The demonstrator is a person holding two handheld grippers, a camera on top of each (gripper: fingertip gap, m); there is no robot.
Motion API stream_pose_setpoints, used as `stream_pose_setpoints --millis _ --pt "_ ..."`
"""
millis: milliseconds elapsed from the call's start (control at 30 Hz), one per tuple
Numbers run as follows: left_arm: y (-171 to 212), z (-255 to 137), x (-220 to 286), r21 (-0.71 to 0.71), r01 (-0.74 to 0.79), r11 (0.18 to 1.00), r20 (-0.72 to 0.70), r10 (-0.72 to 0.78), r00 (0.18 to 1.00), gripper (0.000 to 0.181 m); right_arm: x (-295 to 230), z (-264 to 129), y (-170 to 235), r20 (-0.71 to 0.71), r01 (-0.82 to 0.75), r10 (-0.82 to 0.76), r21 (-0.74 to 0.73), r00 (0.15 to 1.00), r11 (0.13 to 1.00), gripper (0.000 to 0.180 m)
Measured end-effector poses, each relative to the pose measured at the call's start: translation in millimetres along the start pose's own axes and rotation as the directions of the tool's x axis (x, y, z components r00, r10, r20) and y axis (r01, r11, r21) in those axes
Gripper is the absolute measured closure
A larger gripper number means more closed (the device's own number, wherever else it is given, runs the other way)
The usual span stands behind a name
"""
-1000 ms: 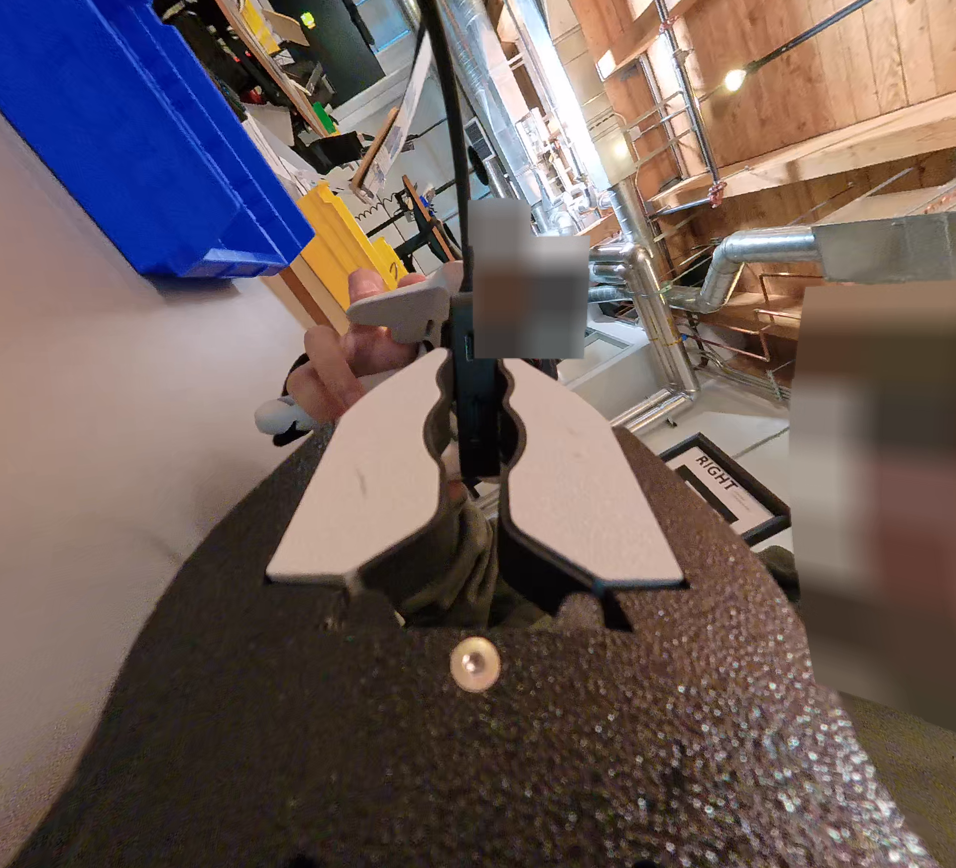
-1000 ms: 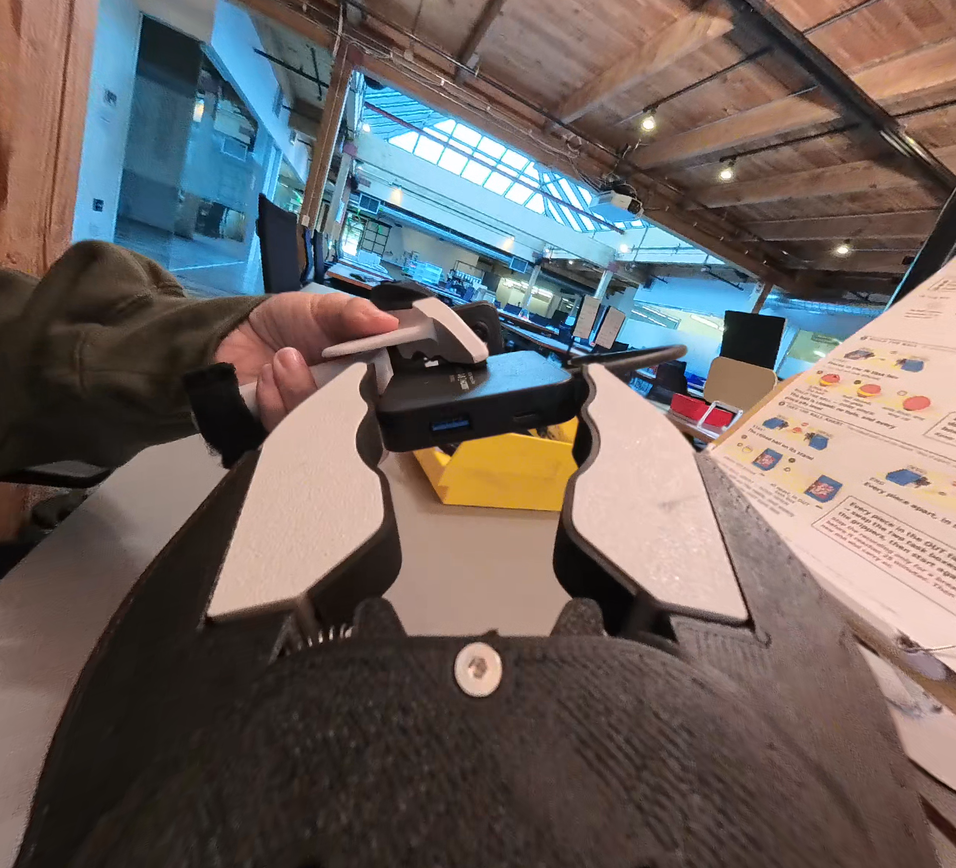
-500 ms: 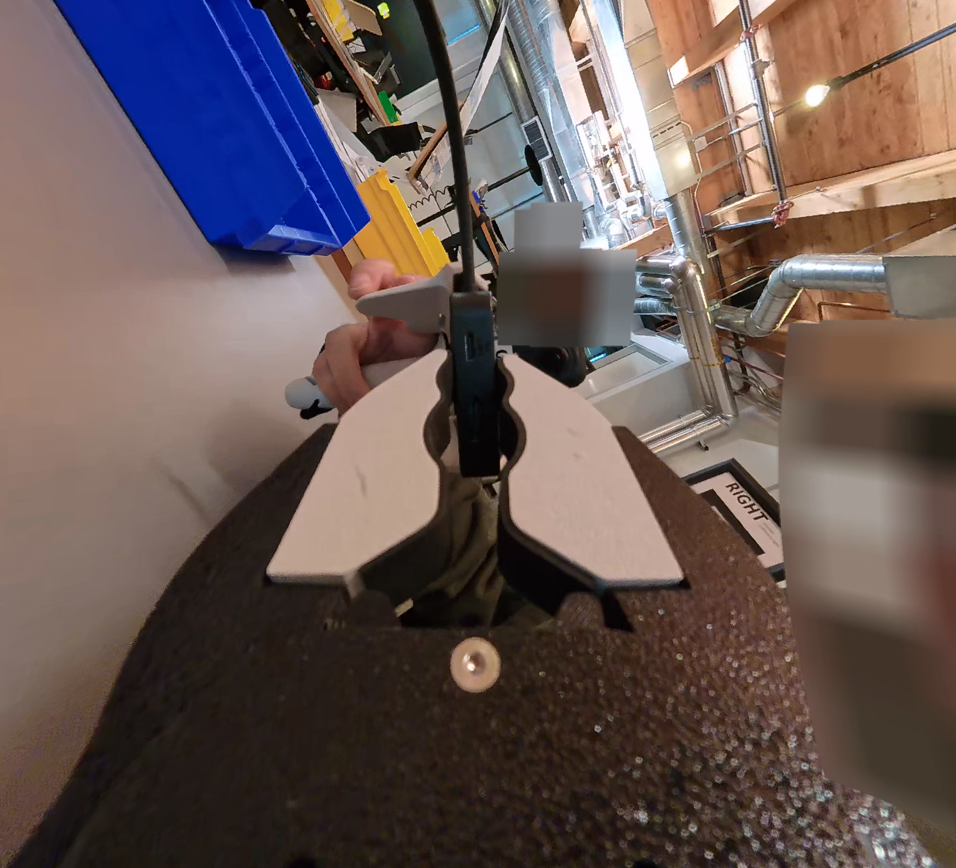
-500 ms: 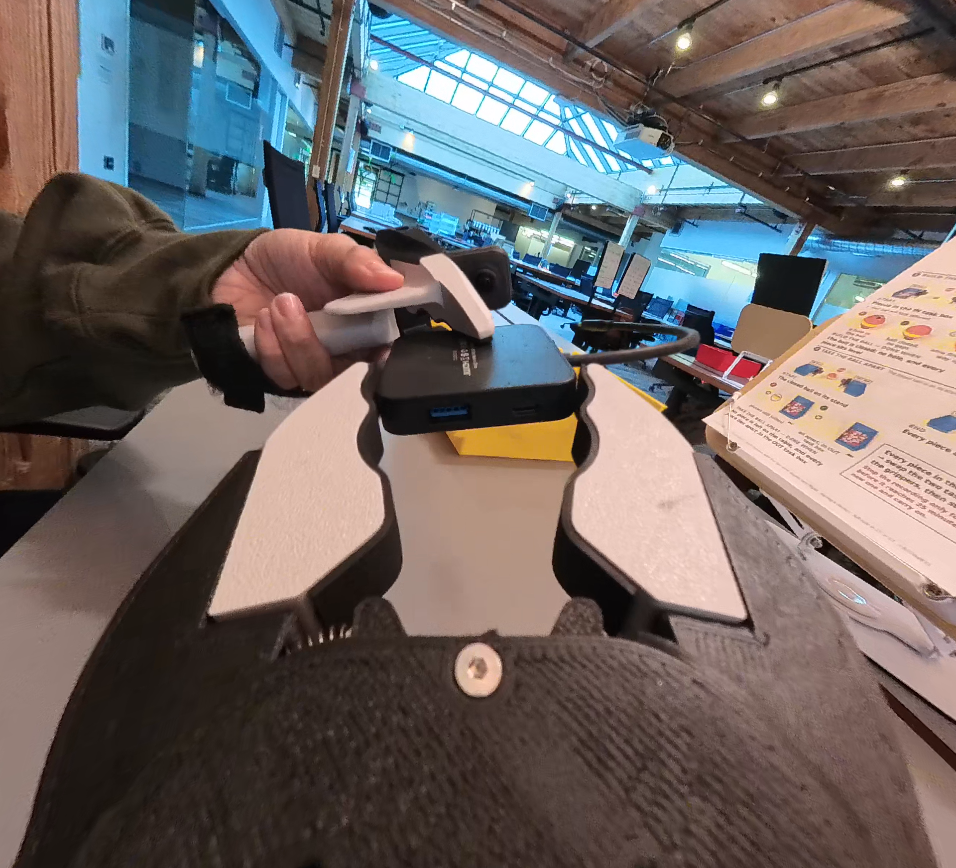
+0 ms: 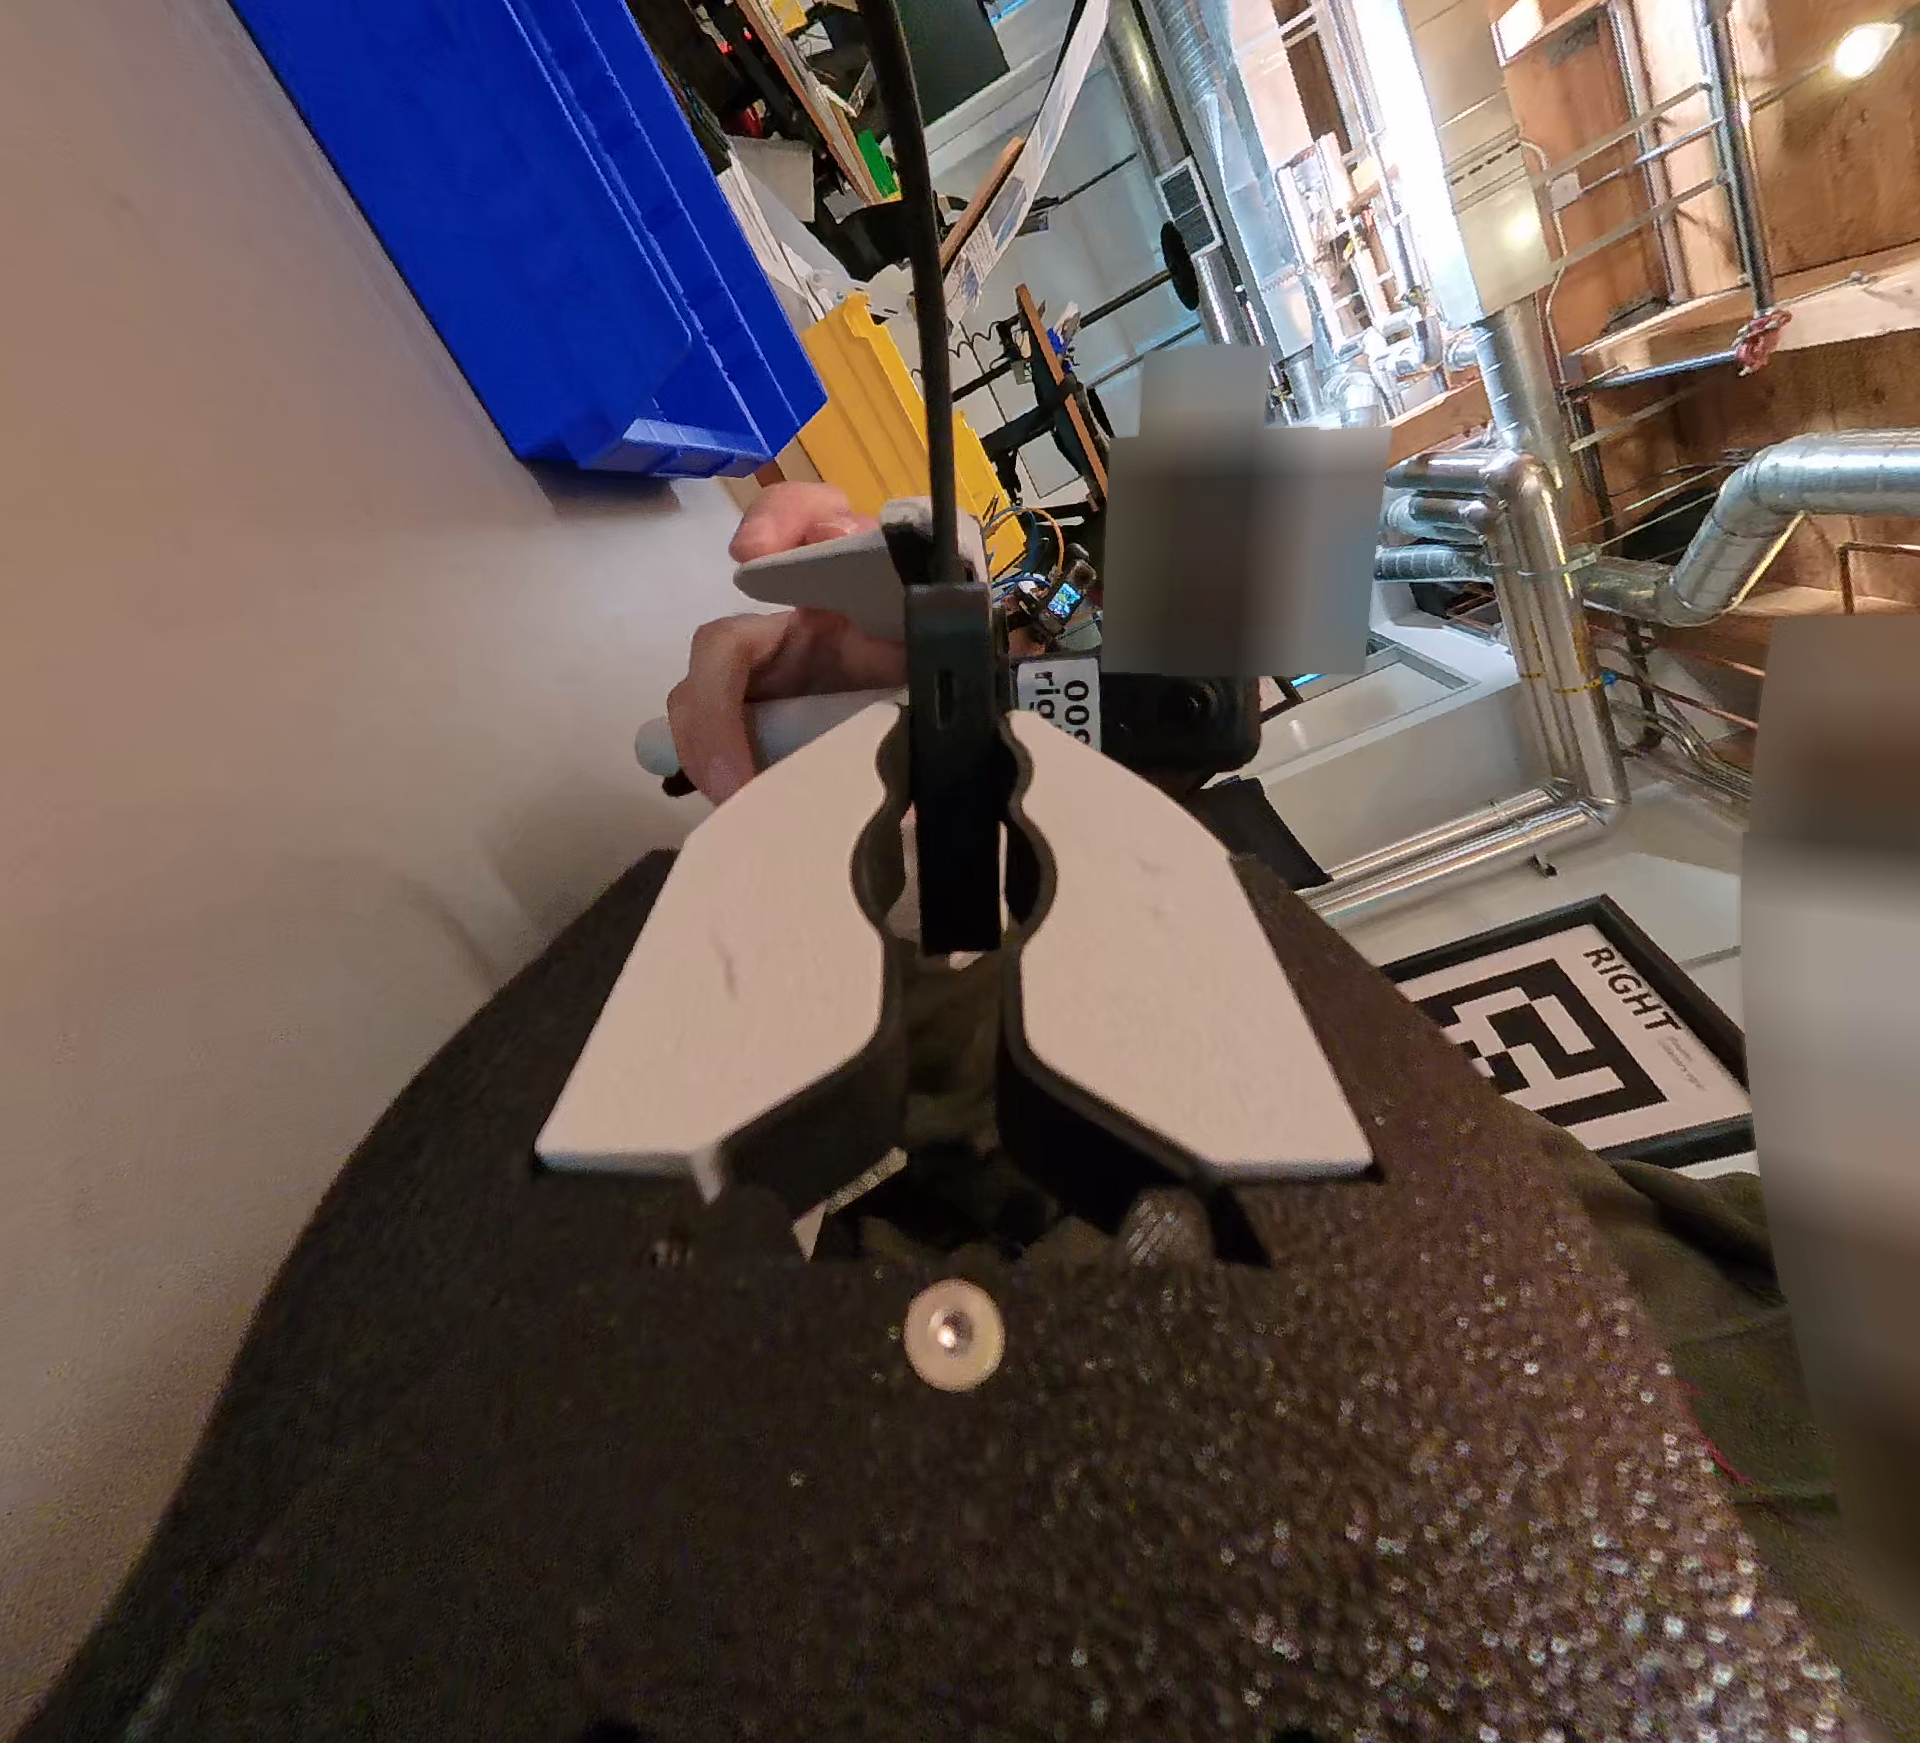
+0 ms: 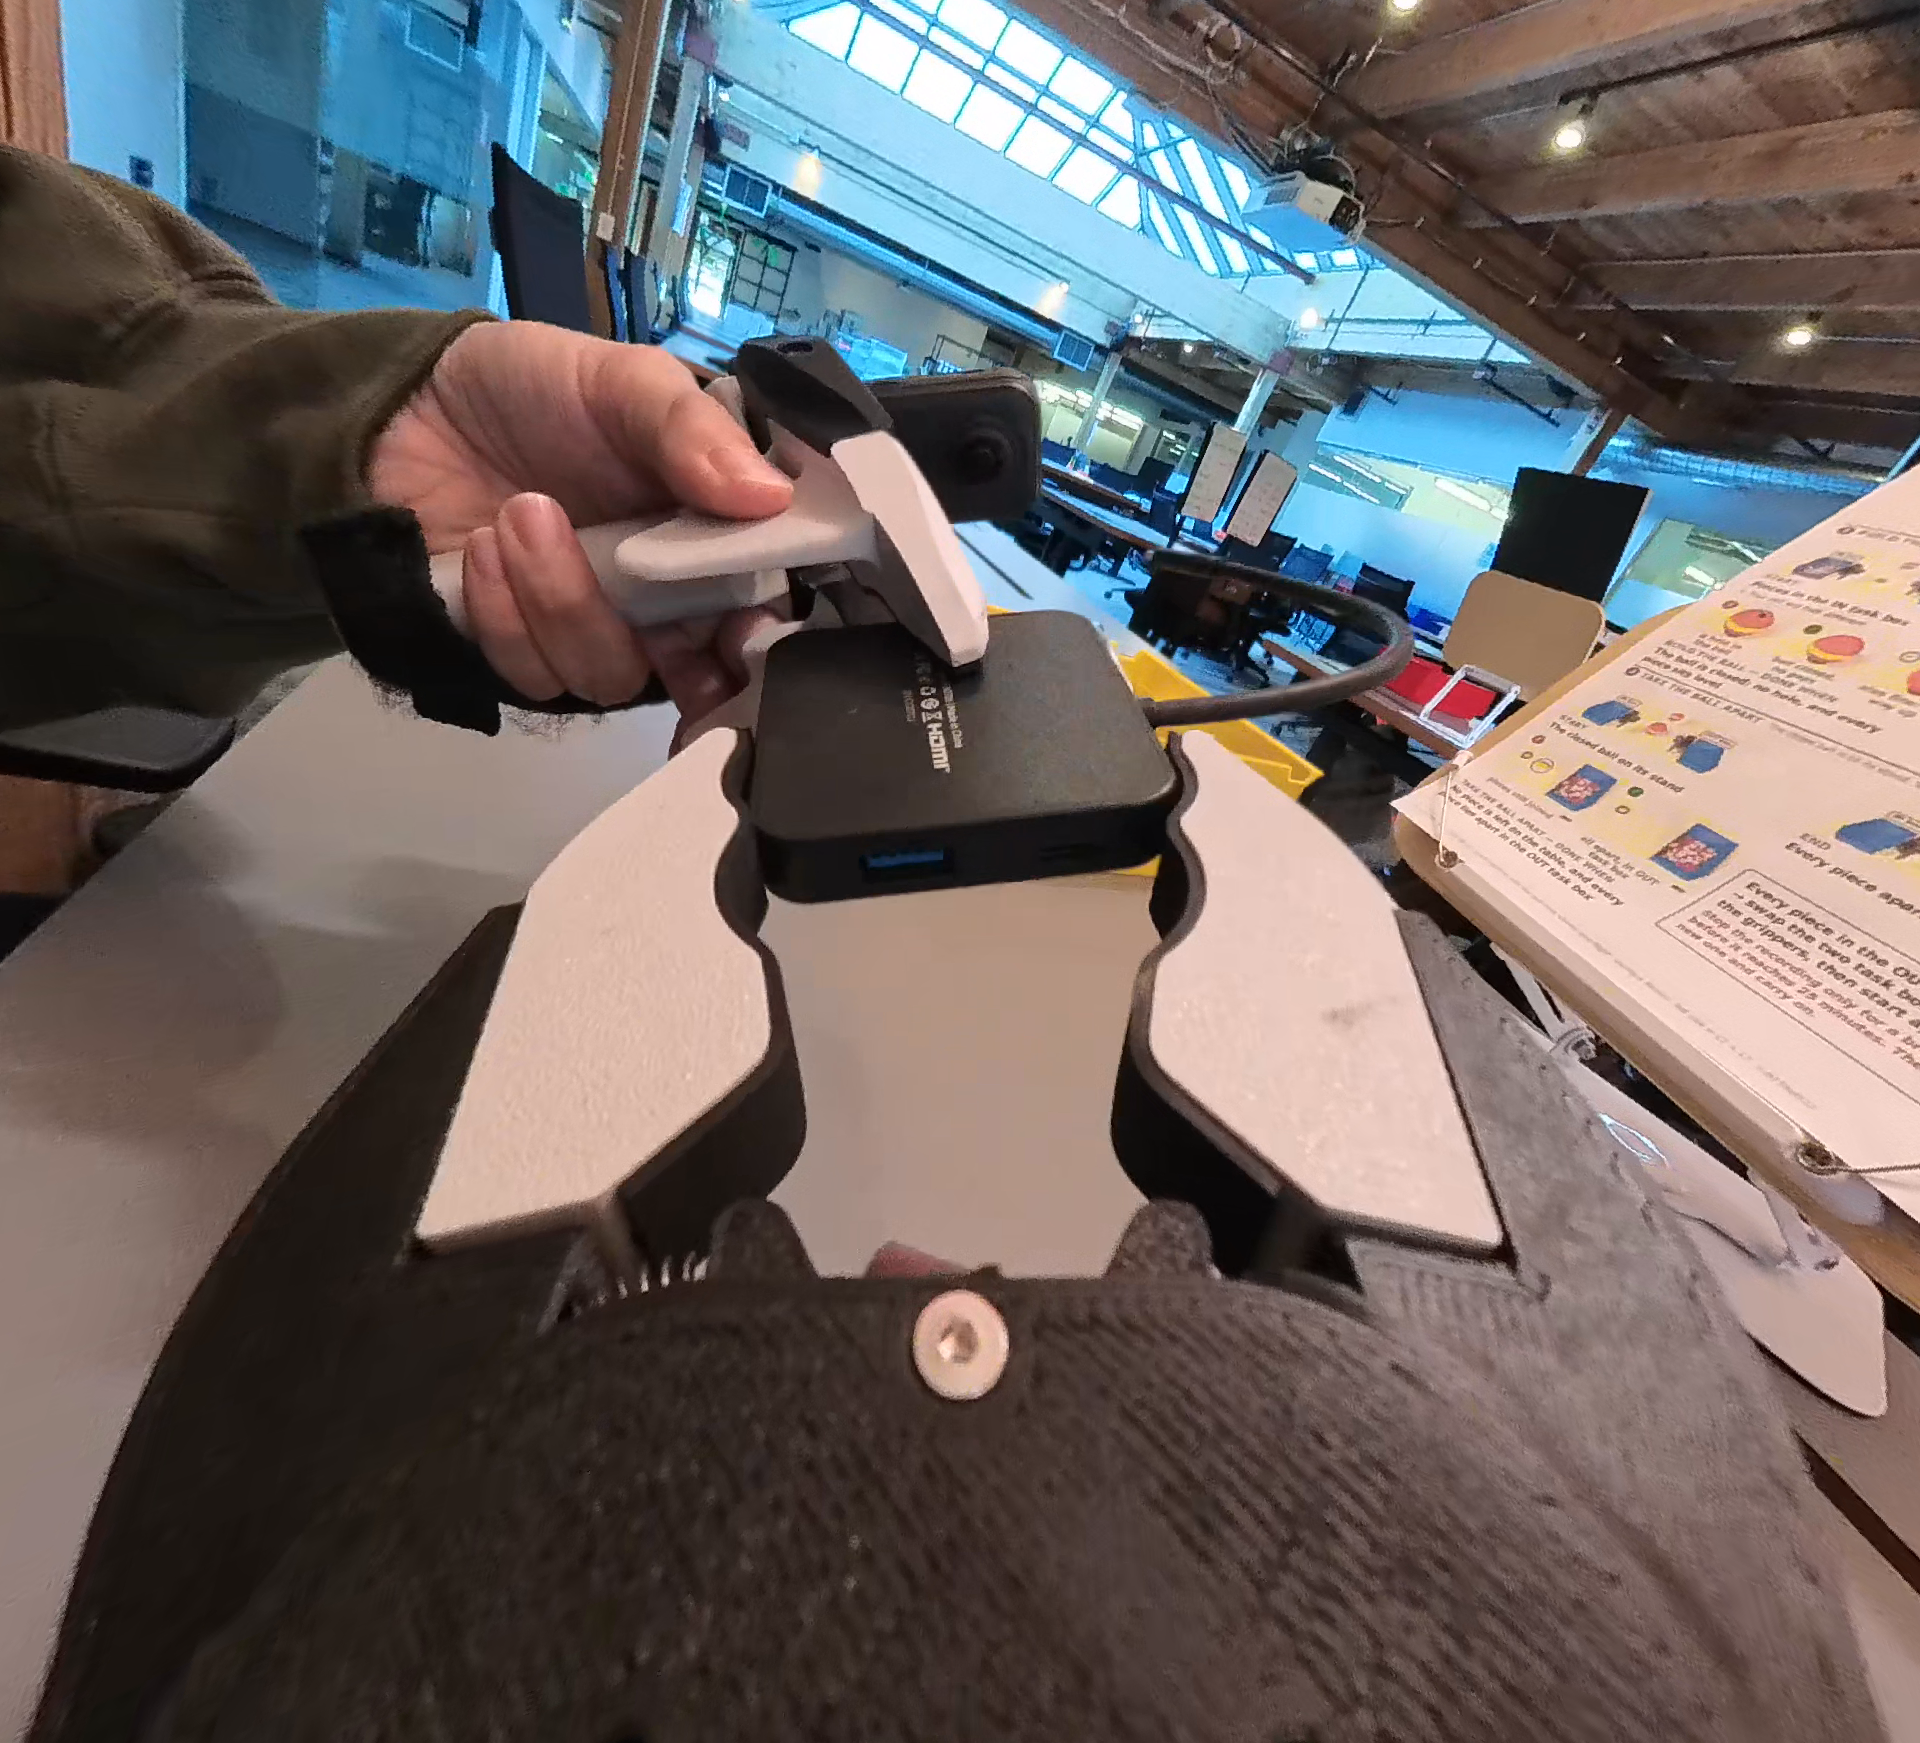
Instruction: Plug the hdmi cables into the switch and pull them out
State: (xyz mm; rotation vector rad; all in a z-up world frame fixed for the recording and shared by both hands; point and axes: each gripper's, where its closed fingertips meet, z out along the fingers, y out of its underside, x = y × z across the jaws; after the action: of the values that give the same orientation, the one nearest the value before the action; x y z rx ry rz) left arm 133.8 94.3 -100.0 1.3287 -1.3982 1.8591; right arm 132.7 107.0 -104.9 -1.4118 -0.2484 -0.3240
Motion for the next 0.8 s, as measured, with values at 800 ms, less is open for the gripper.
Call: stream_pose_setpoints --millis 800 --pt "-113 -201 -66 -0.616 -0.533 0.58 0.664 0.746 0.044 0.145 56 -33 42 -0.156 -0.359 0.376 0.123 0.914 0.925 0.107"
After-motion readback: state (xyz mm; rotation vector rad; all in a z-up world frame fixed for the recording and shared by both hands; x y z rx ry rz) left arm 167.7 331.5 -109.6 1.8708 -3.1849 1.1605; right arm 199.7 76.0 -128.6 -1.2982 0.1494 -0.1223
